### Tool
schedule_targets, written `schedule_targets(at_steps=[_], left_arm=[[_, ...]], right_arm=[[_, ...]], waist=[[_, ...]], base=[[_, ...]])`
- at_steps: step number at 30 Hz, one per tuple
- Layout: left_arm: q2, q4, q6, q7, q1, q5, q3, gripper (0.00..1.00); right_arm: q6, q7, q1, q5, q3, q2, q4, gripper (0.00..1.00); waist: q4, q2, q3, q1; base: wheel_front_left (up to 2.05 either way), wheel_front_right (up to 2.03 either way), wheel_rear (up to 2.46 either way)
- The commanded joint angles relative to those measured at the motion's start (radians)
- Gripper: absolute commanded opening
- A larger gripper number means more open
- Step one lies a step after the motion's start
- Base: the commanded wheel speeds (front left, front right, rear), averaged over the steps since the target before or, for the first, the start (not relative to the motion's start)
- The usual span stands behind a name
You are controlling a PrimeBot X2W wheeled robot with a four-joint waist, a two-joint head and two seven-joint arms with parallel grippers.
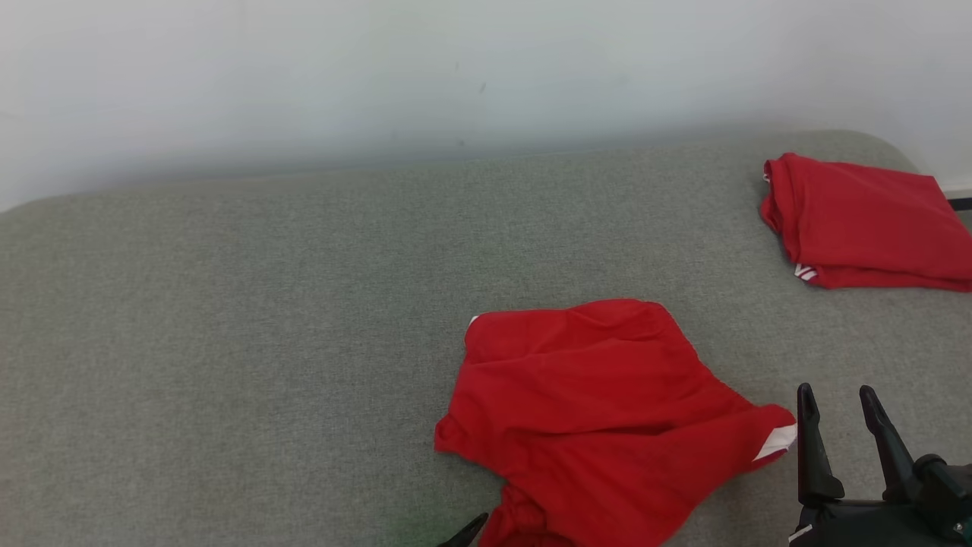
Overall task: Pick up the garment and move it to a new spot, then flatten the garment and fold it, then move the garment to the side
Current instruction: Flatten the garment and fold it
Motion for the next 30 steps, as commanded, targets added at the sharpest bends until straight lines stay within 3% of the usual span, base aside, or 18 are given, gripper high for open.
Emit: schedule_targets(at_steps=[1, 3, 4, 5, 9, 14, 25, 30], left_arm=[[0.001, 0.021, 0.002, -0.003, -0.020, -0.016, -0.008, 1.00], [0.000, 0.067, 0.002, -0.001, -0.044, -0.020, -0.024, 1.00], [0.000, 0.087, 0.002, -0.001, -0.057, -0.028, -0.031, 0.47], [0.000, 0.100, 0.002, -0.001, -0.070, -0.035, -0.037, 0.03], [0.000, 0.158, 0.011, -0.002, -0.114, -0.067, -0.055, 0.00], [0.003, 0.120, 0.038, -0.003, -0.161, -0.094, -0.016, 0.00], [0.155, 0.041, 0.086, -0.003, -0.176, -0.129, 0.186, 0.00], [0.191, 0.070, 0.087, -0.003, -0.150, -0.143, 0.239, 0.00]], right_arm=[[-0.002, -0.008, -0.009, 0.004, 0.001, 0.002, 0.004, 1.00], [-0.002, -0.007, -0.012, 0.002, 0.003, 0.002, 0.006, 1.00], [-0.002, -0.006, -0.012, 0.001, 0.002, 0.000, 0.007, 1.00], [-0.002, -0.006, -0.014, 0.000, 0.000, -0.001, 0.007, 1.00], [-0.002, -0.005, -0.018, -0.002, -0.002, -0.004, 0.008, 1.00], [-0.002, -0.008, -0.007, -0.003, -0.011, -0.002, 0.006, 1.00], [-0.002, -0.013, -0.012, 0.006, -0.013, -0.009, 0.027, 1.00], [-0.002, -0.018, -0.011, 0.010, -0.026, -0.014, 0.039, 1.00]], waist=[[-0.010, -0.0001, 0.008, 0.0000], [-0.016, -0.0001, 0.010, 0.0000], [-0.018, -0.0001, 0.011, 0.0000], [-0.019, -0.0001, 0.011, 0.0000], [-0.021, -0.0001, 0.009, 0.0000], [-0.003, -0.0001, 0.000, 0.0000], [0.017, -0.0001, -0.006, 0.0000], [0.017, -0.0001, -0.001, 0.0000]], base=[[0.00, 0.00, 0.00], [0.00, 0.00, 0.00], [0.00, 0.00, 0.00], [0.00, 0.00, 0.00], [0.00, 0.00, 0.00], [0.00, 0.00, 0.00], [0.00, 0.00, 0.00], [0.00, 0.00, 0.00]])
